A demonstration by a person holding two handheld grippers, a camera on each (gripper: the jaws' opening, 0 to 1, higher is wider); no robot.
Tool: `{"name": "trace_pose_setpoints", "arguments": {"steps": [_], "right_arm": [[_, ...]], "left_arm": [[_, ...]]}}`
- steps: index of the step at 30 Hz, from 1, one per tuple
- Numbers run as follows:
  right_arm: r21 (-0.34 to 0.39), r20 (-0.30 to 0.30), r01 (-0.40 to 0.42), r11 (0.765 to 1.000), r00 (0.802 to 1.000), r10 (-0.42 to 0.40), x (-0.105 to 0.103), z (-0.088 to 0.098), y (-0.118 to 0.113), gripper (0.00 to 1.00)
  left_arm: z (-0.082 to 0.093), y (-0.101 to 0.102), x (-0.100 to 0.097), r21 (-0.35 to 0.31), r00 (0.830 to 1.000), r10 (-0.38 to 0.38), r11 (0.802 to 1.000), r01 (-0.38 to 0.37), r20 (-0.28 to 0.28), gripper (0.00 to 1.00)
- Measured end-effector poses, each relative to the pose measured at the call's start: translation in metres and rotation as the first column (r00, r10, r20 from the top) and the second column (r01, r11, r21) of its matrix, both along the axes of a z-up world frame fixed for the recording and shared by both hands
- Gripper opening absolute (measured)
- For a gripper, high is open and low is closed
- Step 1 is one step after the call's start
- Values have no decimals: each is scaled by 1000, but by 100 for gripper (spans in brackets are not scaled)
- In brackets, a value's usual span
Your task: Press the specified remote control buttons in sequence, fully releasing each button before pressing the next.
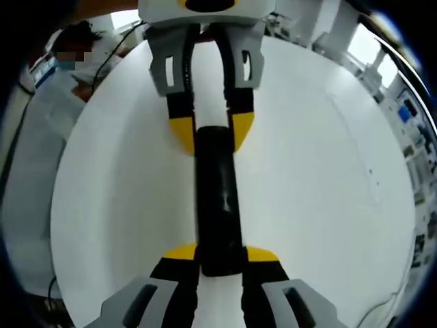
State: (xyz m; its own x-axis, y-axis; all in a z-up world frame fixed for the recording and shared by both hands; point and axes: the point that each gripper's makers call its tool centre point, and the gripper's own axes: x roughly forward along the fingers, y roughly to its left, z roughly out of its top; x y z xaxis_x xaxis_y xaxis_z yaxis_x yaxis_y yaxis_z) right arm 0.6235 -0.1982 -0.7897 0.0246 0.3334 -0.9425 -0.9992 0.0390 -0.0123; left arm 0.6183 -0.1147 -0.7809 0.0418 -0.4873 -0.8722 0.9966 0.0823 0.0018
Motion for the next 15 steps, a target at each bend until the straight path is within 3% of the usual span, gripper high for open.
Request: {"name": "trace_pose_setpoints", "arguments": {"steps": [15], "right_arm": [[18,16,0,1000,1000,0,-19,20,-3,20]], "left_arm": [[18,-3,-15,-1,1000,-14,1000,14,15,23]]}}
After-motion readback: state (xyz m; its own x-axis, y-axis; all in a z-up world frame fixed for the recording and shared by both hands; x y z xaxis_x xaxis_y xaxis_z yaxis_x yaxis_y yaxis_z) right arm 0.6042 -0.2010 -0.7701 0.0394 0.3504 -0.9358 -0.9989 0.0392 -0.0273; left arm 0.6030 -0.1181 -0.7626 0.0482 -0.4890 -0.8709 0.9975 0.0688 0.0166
